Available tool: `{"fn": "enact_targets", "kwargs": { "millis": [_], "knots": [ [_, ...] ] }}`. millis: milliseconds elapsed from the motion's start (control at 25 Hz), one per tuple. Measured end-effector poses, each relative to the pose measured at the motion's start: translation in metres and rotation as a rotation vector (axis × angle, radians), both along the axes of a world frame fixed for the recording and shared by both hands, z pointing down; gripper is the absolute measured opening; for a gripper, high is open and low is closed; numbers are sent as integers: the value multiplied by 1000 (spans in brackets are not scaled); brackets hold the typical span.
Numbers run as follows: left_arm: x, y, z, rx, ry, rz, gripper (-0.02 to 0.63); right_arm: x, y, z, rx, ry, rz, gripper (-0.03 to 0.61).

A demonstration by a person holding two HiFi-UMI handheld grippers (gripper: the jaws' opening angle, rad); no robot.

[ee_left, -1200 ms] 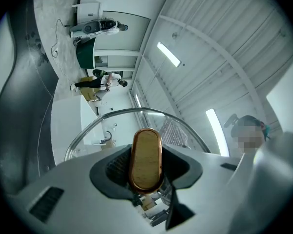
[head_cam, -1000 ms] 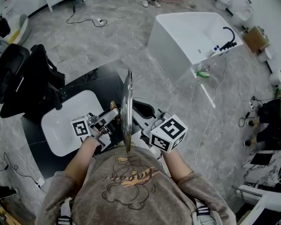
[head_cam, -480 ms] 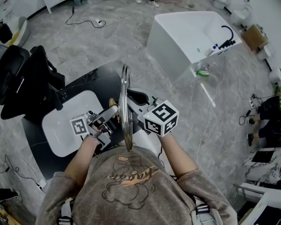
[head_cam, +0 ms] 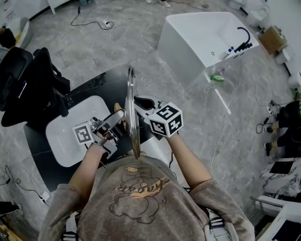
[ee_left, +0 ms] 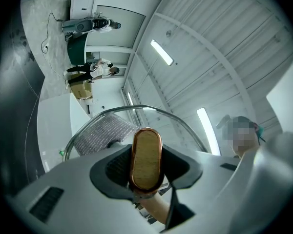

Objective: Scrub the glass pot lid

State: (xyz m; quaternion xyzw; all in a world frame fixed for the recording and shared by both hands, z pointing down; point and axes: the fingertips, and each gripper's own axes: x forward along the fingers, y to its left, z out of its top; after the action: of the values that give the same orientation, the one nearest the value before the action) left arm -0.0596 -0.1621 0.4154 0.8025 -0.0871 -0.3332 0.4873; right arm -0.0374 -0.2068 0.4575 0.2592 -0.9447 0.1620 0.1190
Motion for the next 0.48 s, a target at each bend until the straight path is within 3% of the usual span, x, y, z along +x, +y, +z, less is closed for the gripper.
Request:
{"fn": "enact_targets", "kwargs": {
  "millis": [480],
  "knots": [
    [-17,-9,10,-50,61,-67,181,-9,33,32,-89,40,-110,66]
  ]
}}
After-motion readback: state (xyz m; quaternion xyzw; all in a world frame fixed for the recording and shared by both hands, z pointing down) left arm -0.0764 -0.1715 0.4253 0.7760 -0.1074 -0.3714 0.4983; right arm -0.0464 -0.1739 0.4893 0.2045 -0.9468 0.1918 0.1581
